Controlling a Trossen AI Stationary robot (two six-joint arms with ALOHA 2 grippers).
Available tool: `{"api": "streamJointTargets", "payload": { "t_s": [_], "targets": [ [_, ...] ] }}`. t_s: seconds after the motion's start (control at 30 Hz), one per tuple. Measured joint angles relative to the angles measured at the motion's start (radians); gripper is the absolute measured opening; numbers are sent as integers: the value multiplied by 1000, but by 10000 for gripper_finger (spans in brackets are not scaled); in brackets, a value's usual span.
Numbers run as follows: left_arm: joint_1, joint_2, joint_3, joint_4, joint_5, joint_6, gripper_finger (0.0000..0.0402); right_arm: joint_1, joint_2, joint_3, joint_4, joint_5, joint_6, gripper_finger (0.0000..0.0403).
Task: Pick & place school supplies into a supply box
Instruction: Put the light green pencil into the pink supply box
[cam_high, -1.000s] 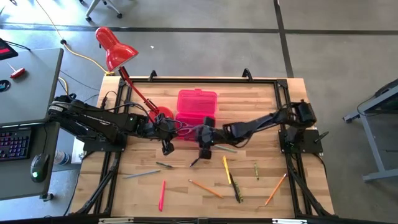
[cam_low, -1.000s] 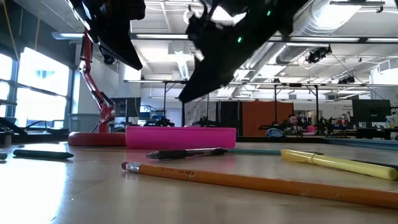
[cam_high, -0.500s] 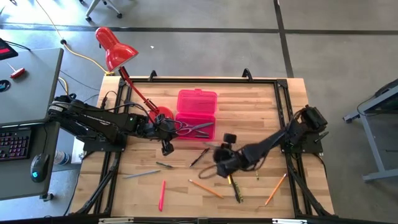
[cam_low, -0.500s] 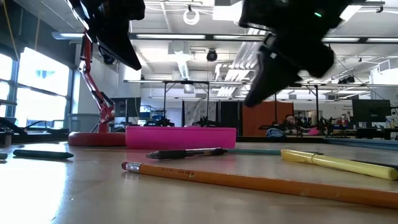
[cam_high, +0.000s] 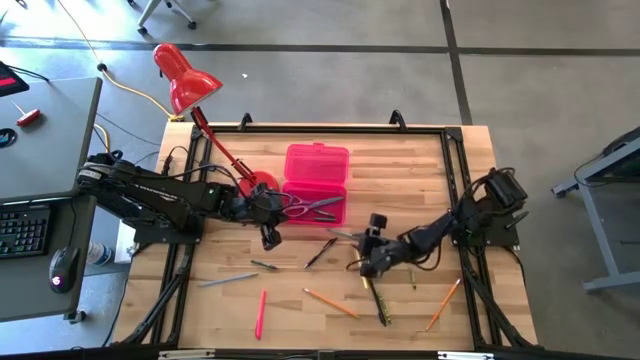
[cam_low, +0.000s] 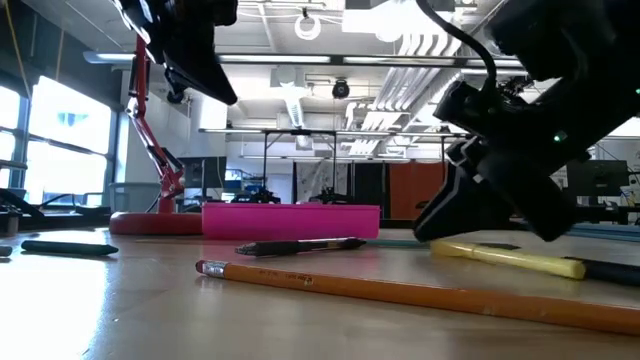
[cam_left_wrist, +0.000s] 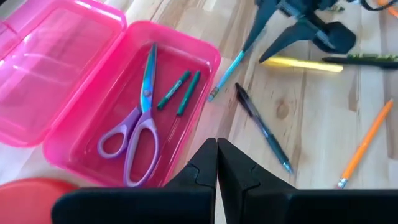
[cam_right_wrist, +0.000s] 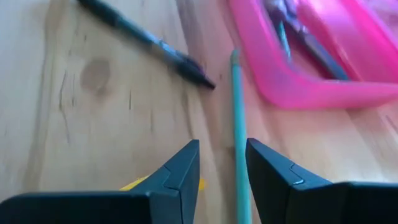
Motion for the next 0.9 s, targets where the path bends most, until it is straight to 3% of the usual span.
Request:
{"api": "streamJointTargets", "payload": {
  "t_s": [0.13,0.33,0.6,0.9],
  "targets": [
    [0,0,0,8,1,18,40,-43,-9,-79,166,-51,-53,110],
    [0,0,0,8,3,17,40,-103,-11,-162,224,-148,30,110],
    [0,0,0,8,3,17,40,-123,-1,-209,255,-128,31,110],
    [0,0,0,7,3,17,40,-126,109,-211,337,-144,52,110]
  ]
}}
